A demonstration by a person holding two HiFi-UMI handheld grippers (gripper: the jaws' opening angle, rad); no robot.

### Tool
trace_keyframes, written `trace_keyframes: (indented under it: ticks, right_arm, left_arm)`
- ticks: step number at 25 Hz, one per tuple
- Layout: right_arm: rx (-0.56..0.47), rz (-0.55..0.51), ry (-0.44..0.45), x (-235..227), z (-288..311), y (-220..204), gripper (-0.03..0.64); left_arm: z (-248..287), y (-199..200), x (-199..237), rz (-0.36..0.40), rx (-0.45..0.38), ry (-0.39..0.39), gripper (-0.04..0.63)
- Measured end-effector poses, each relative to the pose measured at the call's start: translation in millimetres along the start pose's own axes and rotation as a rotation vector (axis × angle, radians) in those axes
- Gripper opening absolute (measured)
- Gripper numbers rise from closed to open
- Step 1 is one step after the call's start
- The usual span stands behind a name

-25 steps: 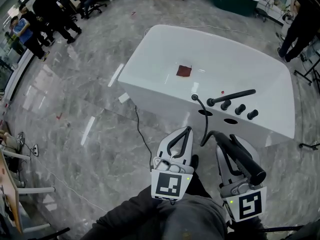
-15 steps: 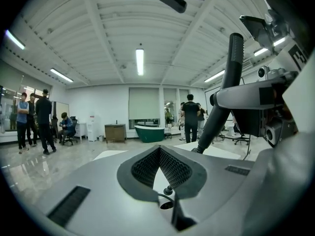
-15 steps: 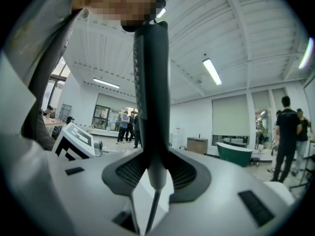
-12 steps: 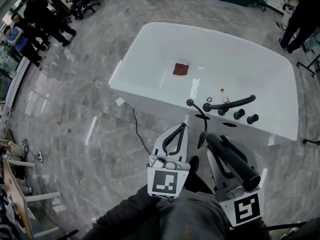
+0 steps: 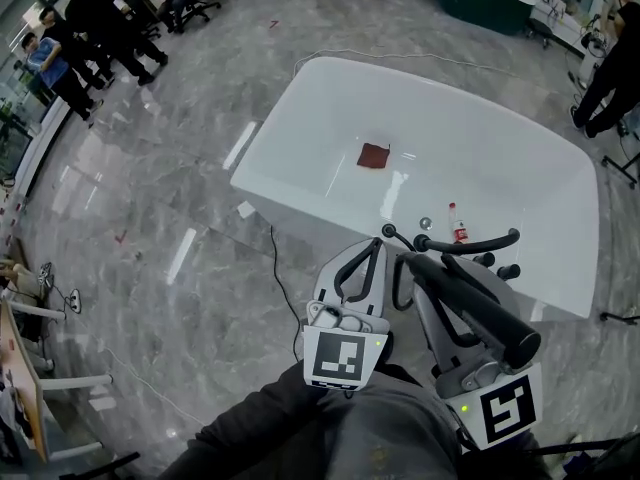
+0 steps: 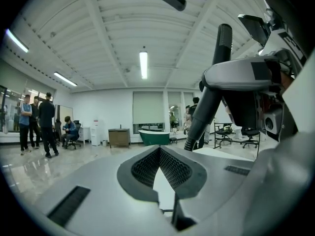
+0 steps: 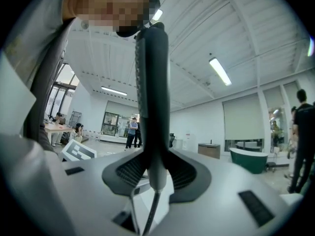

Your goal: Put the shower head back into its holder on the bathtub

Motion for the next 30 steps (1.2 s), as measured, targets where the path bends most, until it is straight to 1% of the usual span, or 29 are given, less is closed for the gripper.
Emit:
trace_keyframes:
  ticks: [3,6,11,20,22,25,27,30]
  right_arm:
    - [-0.029,-0.012,0.003,-5,26,7,0.14]
    - [-0.003,-0.008,-0.006,-7,48,3,0.14]
    - [0.04,-0.002,-0.02,-11,77,-2,0.14]
    - [0.037,-0.036,-0.055,-28,121,11,0.14]
    - [0.061,-0.032,-0.074,-32,129,13,0.14]
    - [0.081,-0.026,-0.126,-42,139,18,0.141]
    - [0.074,-0.022,-0.156,-50,145,26,0.14]
    - [0.058,-0.042,-0.182,-61,153,41,0.14]
  left_arm:
    - [13,-1,17,-0.005,-0.003,-0.017,0.003]
    - [28,-2,33,-0.011,-0.015,-0.042,0.003]
    - [50,-5,58,-0.033,-0.018,-0.062,0.003]
    - [85,-5,90,-0.062,-0.018,-0.111,0.003]
    - [92,-5,98,-0.066,-0.022,-0.129,0.003]
    - [101,-6,109,-0.081,-0.024,-0.171,0.003]
    - [107,-6,116,-0.087,-0.028,-0.192,0.003]
    - [118,-3,124,-0.093,-0.033,-0.204,0.003]
Point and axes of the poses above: the fingertips, and each gripper's own axes: z forward along the fingers, x to its left, y out of its top, the point moved 8 cm from there along -z, backward along the fingers, and after that the axes turned 1 degree about x, right-handed, at the moved point
